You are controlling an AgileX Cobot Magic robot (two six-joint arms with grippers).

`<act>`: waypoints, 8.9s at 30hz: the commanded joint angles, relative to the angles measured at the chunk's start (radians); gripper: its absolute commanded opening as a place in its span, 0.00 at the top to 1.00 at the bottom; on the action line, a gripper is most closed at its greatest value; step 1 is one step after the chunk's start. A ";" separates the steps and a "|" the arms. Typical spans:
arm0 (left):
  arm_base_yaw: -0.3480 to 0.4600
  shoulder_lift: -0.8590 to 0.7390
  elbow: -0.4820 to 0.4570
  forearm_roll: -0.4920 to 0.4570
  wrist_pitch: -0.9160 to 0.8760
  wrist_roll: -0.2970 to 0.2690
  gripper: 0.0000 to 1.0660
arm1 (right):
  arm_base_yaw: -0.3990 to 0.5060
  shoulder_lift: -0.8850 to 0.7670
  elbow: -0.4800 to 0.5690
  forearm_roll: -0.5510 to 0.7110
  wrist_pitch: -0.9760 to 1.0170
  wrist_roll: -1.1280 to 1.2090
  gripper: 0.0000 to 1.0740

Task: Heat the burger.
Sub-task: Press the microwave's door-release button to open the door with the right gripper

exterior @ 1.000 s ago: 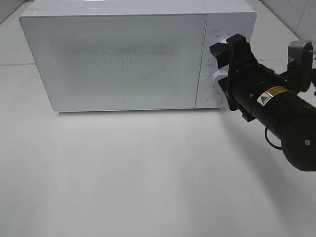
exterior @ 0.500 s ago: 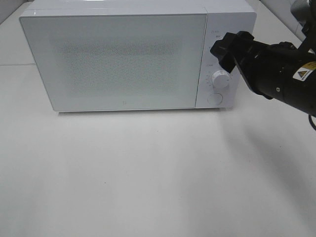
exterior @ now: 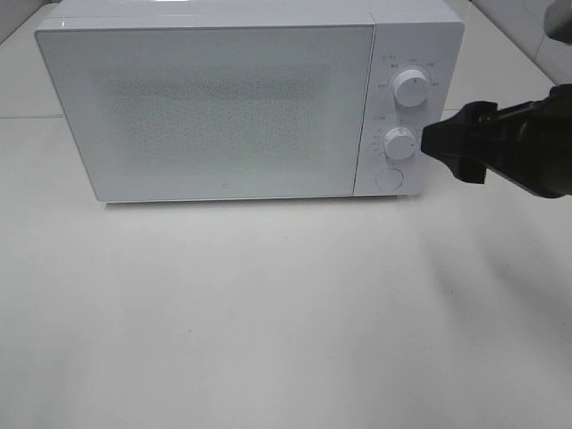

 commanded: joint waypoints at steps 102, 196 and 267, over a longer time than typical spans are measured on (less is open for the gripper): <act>0.001 -0.014 0.002 0.001 0.002 -0.002 0.21 | -0.424 -0.848 -0.055 -0.437 0.706 0.153 0.29; 0.001 -0.014 0.002 0.001 0.002 -0.002 0.21 | 0.064 0.749 -0.108 0.018 -0.682 1.443 0.99; 0.001 -0.014 0.002 0.001 0.002 -0.002 0.21 | 0.029 0.950 -0.308 0.024 -0.971 1.408 1.00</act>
